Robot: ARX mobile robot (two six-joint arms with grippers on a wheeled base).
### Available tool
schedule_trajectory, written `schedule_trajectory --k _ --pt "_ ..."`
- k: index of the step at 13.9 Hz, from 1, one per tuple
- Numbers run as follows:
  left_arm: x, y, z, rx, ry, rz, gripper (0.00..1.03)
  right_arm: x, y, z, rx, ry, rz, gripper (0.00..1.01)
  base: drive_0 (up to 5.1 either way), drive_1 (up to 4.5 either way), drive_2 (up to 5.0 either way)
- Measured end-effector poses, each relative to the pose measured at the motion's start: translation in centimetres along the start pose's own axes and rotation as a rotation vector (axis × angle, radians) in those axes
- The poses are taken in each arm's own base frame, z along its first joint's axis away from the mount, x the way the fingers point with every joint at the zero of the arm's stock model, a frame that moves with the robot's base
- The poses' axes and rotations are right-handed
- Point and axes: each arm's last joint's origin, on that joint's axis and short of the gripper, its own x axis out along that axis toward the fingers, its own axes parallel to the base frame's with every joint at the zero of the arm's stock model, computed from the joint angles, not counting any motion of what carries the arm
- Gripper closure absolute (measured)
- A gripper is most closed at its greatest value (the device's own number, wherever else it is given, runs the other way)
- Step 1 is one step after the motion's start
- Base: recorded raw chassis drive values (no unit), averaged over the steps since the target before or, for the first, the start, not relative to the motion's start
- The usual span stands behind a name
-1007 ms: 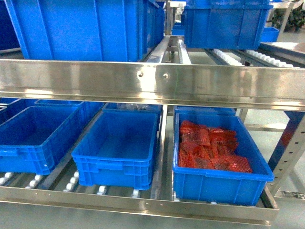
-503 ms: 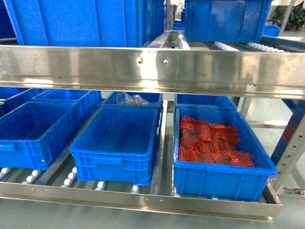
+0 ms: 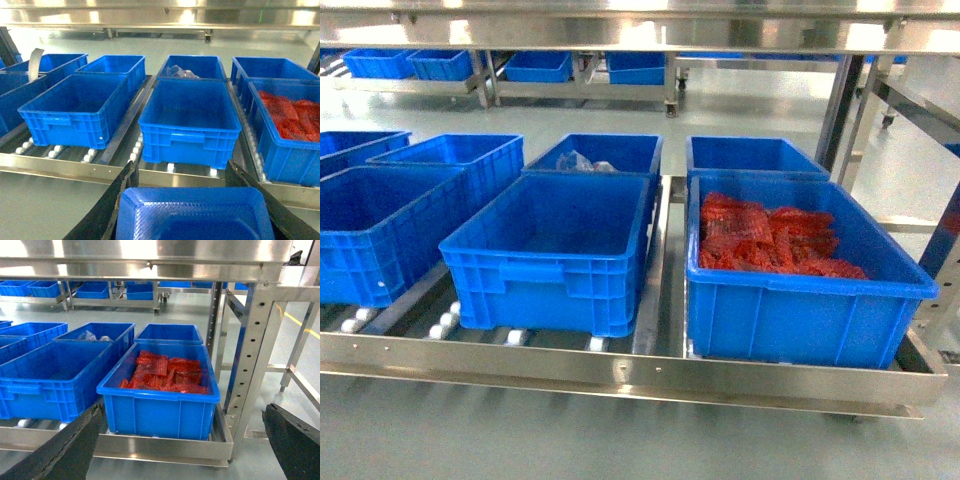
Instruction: Pick blue part to blue bin on bottom shelf
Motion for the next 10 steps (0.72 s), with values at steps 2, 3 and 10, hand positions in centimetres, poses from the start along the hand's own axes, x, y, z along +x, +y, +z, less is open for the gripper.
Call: schedule_trajectory --k 2,3,10 --pt "0.0 0.0 0.0 0.0 0.0 0.0 0.6 0.0 0.0 0.0 -0.001 0.0 0.0 0.03 0.0 0.0 0.0" --pt "0.0 0.0 0.0 0.0 0.0 0.0 0.6 0.0 0.0 0.0 0.0 0.0 0.0 0.03 0.0 0.0 0.0" --pt "0.0 0.0 0.0 0.0 0.0 0.0 0.6 0.0 0.0 -0.01 -0.001 0.001 0.0 0.03 0.0 0.0 0.0"
